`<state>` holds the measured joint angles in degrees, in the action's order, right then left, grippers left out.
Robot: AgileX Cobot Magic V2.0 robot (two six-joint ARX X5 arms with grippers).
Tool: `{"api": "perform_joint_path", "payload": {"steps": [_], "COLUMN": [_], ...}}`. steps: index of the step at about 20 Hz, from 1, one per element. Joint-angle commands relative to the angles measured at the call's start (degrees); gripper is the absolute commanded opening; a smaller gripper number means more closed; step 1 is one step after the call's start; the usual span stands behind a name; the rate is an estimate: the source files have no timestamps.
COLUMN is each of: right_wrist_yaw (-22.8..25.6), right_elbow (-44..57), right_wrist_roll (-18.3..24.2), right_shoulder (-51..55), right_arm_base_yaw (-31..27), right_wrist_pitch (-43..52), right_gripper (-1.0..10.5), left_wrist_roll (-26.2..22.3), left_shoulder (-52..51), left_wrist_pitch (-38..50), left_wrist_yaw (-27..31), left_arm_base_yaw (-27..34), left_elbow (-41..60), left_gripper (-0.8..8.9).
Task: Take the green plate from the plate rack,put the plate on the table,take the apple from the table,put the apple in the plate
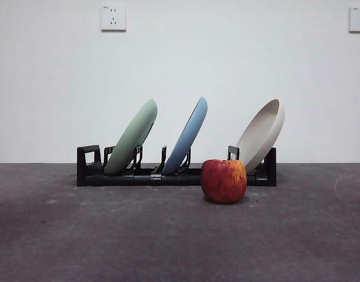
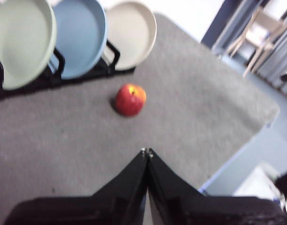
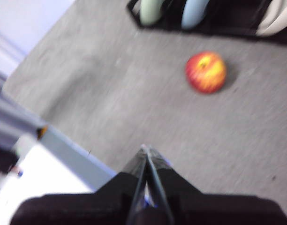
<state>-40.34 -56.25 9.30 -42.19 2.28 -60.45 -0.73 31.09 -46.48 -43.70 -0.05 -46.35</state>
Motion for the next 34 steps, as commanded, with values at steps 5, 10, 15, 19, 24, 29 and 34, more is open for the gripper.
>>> {"api": "perform_joint_path", "payload": {"steps": [5, 10, 15, 19, 24, 29, 34], "right_wrist_yaw": [0.2, 0.2, 0.2, 0.2, 0.2, 0.2, 0.2], "right_elbow": [-0.4, -0.4, -0.4, -0.4, -0.4, -0.4, -0.4], "right_wrist_roll": [3.4, 0.8, 0.6, 0.6, 0.6, 0.6, 0.6], "right_shoulder": [-0.8, -0.8, -0.9, -0.9, -0.9, -0.9, -0.9], "right_arm_base_yaw": [2.4, 2.4, 2.4, 2.4, 2.4, 2.4, 2.4], "right_wrist_pitch": [-1.3, -1.3, -1.3, -1.3, -1.3, -1.3, -1.3], "right_gripper": [1.2, 6.9, 6.9, 6.8, 6.8, 6.8, 6.8], "left_wrist_roll": [-6.8, -4.5, -3.3, -3.3, -3.3, -3.3, -3.4], "left_shoulder": [1.7, 1.7, 2.8, 8.0, 21.7, 39.6, 56.2], "left_wrist_pitch": [-5.6, -5.0, -2.0, 2.3, 10.3, 22.1, 31.9], "left_wrist_yaw": [0.1, 0.5, 1.2, 4.1, 10.6, 19.6, 22.9], "left_arm_base_yaw": [0.0, 0.0, 0.0, -1.7, -7.3, -13.7, -17.0], "left_elbow": [-2.9, -2.9, -2.9, -5.8, -13.0, -19.8, -24.8], "left_gripper": [0.25, 6.29, 6.29, 6.28, 6.28, 6.28, 6.27]}}
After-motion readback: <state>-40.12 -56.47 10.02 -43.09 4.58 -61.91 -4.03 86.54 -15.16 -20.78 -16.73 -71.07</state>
